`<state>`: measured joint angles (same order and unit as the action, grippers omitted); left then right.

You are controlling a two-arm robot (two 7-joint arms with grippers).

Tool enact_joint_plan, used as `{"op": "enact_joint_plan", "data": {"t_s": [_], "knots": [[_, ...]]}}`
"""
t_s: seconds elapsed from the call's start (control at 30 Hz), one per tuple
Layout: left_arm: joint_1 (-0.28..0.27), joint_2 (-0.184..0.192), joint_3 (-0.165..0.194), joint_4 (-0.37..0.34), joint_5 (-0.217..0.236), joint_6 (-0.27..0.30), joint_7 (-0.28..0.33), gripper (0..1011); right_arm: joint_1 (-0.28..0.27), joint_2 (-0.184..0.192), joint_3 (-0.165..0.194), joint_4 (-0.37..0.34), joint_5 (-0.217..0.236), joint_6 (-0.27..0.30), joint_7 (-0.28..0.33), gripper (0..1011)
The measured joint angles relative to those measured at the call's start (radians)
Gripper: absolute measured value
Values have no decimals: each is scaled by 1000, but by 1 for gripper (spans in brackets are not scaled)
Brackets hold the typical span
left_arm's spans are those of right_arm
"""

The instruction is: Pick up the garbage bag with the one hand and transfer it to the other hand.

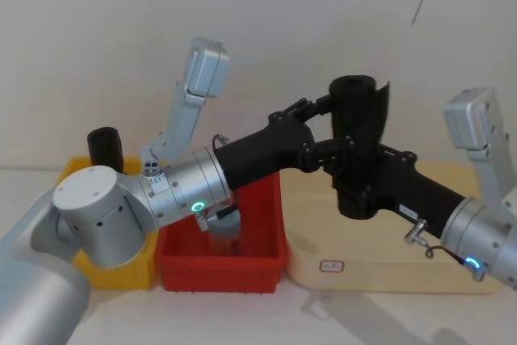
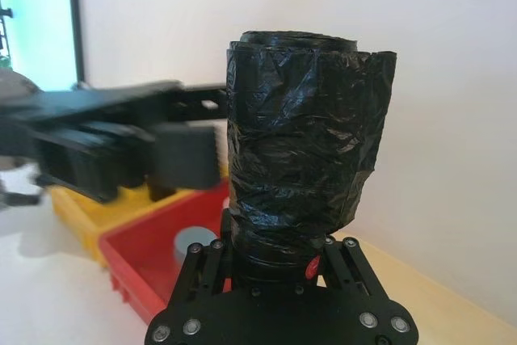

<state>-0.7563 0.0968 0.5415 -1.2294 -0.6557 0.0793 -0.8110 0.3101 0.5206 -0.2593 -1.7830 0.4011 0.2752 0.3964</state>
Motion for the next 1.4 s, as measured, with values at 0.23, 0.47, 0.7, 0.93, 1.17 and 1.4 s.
{"op": "enact_joint_plan", "data": {"t_s": [0.23,0.47,0.7,0.93,1.17,1.4], "knots": [[0,0,0,0,0,0,0,1002,15,19,23,59,16,-14,9,477],[0,0,0,0,0,0,0,1002,34,40,47,132,27,-28,14,477],[0,0,0,0,0,0,0,1001,65,57,59,215,28,-29,10,477],[0,0,0,0,0,0,0,1001,89,66,61,276,22,-16,3,477],[0,0,0,0,0,0,0,1001,106,70,64,329,5,2,-17,650],[0,0,0,0,0,0,0,1002,106,71,66,338,-22,17,-54,845]]}}
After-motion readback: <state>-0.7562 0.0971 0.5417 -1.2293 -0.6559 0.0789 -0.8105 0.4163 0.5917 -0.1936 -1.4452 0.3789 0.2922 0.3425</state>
